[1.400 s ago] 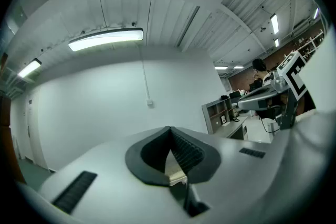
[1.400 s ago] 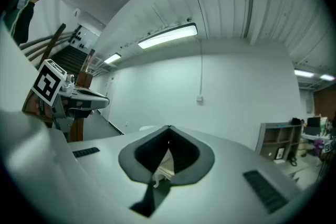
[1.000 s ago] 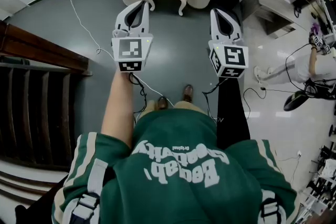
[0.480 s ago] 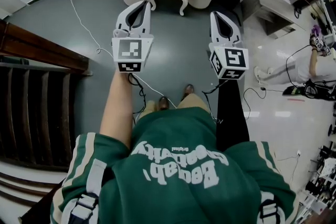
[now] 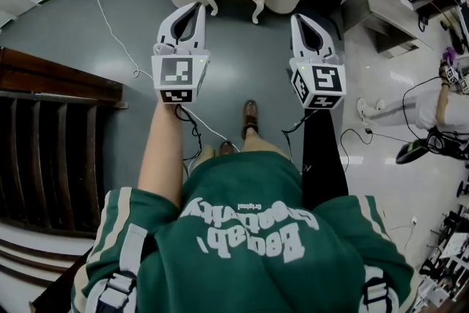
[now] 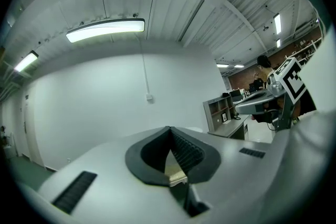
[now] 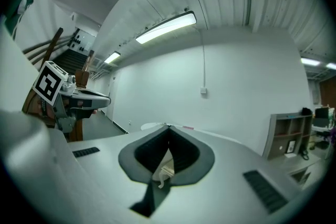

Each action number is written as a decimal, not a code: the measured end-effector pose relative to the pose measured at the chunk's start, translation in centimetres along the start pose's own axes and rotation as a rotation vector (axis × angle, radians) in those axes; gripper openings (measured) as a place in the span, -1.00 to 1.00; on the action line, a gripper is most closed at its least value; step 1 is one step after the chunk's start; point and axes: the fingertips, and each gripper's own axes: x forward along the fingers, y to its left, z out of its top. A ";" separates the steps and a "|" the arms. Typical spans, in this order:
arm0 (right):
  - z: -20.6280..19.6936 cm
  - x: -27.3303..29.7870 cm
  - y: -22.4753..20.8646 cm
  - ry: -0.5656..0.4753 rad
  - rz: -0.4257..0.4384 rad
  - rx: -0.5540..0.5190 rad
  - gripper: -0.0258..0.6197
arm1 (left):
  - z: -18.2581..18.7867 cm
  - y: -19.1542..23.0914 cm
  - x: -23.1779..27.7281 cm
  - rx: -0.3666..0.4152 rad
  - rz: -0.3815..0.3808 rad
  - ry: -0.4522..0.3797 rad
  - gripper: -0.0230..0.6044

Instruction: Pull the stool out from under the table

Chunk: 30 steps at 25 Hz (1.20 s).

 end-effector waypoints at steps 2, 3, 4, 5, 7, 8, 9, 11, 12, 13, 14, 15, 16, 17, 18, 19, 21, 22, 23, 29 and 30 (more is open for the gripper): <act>-0.1 2.6 -1.6 -0.004 0.018 0.006 -0.89 | -0.5 0.3 2.4 0.005 0.008 0.013 -0.88; -0.1 4.0 -2.3 -0.007 0.028 0.005 -0.89 | -0.8 0.5 3.7 0.005 0.011 0.019 -0.88; 0.0 5.3 -3.0 -0.011 0.040 0.002 -0.89 | -1.0 0.7 5.0 0.004 0.014 0.024 -0.88; 0.1 6.7 -3.6 -0.015 0.051 0.001 -0.89 | -1.2 1.0 6.3 0.003 0.019 0.027 -0.88; 0.3 9.2 -5.0 -0.021 0.070 0.004 -0.89 | -1.4 1.5 8.7 0.000 0.033 0.031 -0.88; 0.3 10.3 -5.7 -0.022 0.077 0.007 -0.89 | -1.5 1.7 9.8 -0.003 0.039 0.035 -0.88; 0.3 11.3 -6.3 -0.023 0.082 0.011 -0.89 | -1.6 1.9 10.8 -0.006 0.044 0.038 -0.88; 0.1 12.8 -7.5 -0.023 0.090 0.021 -0.89 | -1.8 2.0 12.6 -0.004 0.054 0.047 -0.88; -0.1 13.4 -8.0 -0.023 0.094 0.027 -0.89 | -1.9 2.1 13.3 0.002 0.058 0.051 -0.88; -0.2 14.0 -8.4 -0.023 0.096 0.033 -0.89 | -2.1 2.1 14.0 0.008 0.060 0.055 -0.88; -0.4 14.5 -8.9 -0.023 0.097 0.038 -0.89 | -2.2 2.1 14.6 0.013 0.060 0.058 -0.88; -0.6 14.9 -9.3 -0.022 0.098 0.042 -0.89 | -2.3 2.1 15.2 0.018 0.060 0.061 -0.88; -0.7 15.3 -9.6 -0.022 0.098 0.046 -0.89 | -2.4 2.0 15.7 0.024 0.059 0.064 -0.88; -0.8 15.7 -10.0 -0.022 0.097 0.049 -0.89 | -2.3 2.0 16.2 0.029 0.058 0.065 -0.88; -0.9 16.0 -10.3 -0.022 0.095 0.053 -0.89 | -2.3 2.0 16.6 0.033 0.059 0.063 -0.88; -0.8 16.4 -10.6 -0.023 0.092 0.058 -0.89 | -2.2 2.2 17.0 0.034 0.058 0.058 -0.88; -0.7 17.4 -11.0 -0.026 0.089 0.060 -0.89 | -2.0 2.6 17.9 0.023 0.056 0.048 -0.88; -0.7 17.9 -11.1 -0.026 0.090 0.057 -0.89 | -2.1 2.9 18.3 0.018 0.056 0.045 -0.88; -0.7 18.4 -11.1 -0.026 0.092 0.052 -0.89 | -2.2 3.2 18.8 0.013 0.057 0.043 -0.88; -1.8 23.2 -11.8 -0.018 0.113 0.064 -0.89 | -3.5 5.9 23.0 0.028 0.066 0.018 -0.88; -2.1 24.4 -12.0 -0.014 0.109 0.064 -0.89 | -4.0 6.4 24.2 0.036 0.051 0.024 -0.88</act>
